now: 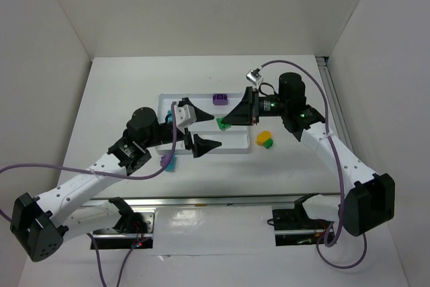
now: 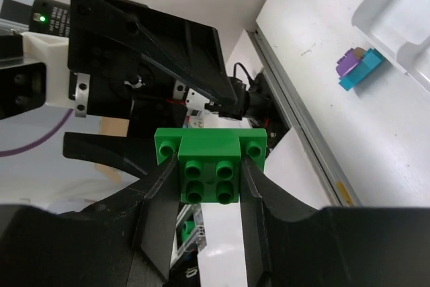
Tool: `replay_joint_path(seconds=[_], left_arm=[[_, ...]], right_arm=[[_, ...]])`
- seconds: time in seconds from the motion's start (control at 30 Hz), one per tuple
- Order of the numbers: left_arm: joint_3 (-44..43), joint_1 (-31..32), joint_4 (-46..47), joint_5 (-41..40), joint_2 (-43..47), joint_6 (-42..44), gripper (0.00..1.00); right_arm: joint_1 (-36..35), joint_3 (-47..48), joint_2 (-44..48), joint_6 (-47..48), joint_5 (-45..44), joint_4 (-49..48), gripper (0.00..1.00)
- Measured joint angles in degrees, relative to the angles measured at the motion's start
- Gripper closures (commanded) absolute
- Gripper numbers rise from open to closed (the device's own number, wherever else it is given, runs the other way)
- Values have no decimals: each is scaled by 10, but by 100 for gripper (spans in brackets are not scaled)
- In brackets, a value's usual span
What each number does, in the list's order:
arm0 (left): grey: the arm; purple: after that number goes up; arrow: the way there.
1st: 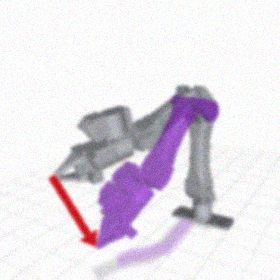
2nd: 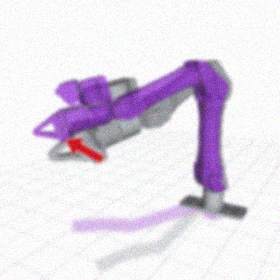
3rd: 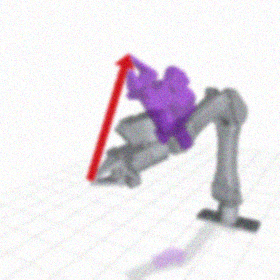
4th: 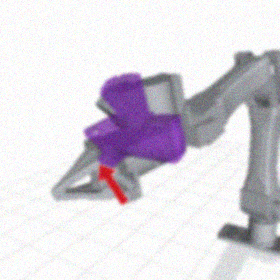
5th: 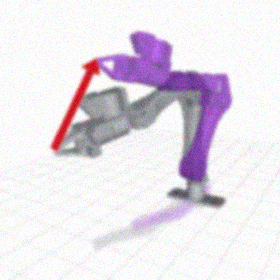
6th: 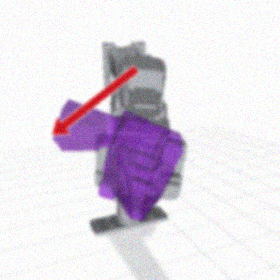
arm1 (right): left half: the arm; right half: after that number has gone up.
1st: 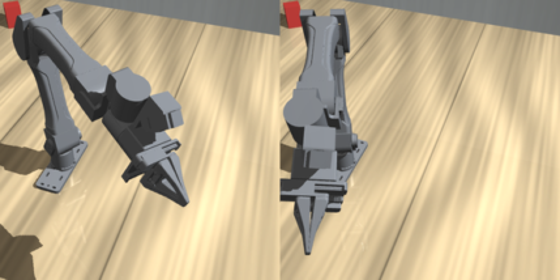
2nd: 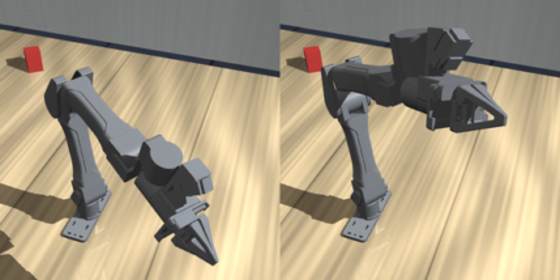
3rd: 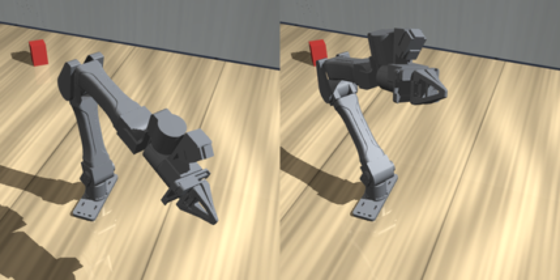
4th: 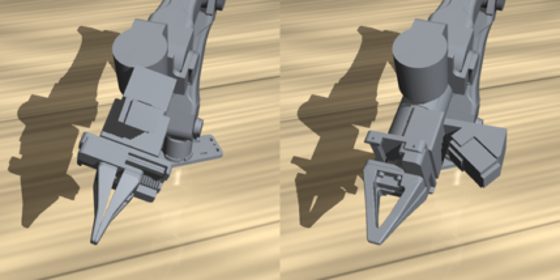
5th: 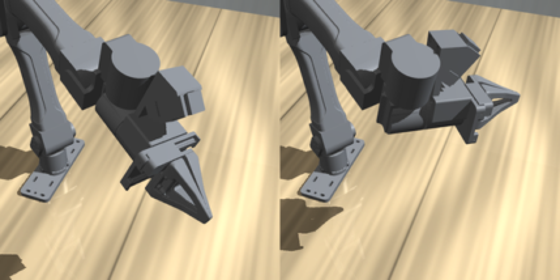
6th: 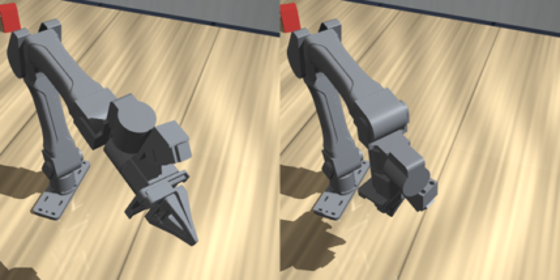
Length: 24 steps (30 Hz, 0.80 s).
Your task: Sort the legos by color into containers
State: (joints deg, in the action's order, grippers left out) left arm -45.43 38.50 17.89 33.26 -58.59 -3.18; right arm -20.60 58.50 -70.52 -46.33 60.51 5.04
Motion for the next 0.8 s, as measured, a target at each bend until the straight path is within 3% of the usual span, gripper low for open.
replay_joint_path(seconds=[0.37,0.6,0.8], left_arm=[[-9,23,31,-77,-19,32,1],[-9,23,60,-98,-23,32,16],[-9,23,68,-83,-24,28,20]], right_arm=[[0,0,3,-40,14,-47,74],[0,0,3,-48,15,-55,74],[0,0,3,-48,15,-55,74]])
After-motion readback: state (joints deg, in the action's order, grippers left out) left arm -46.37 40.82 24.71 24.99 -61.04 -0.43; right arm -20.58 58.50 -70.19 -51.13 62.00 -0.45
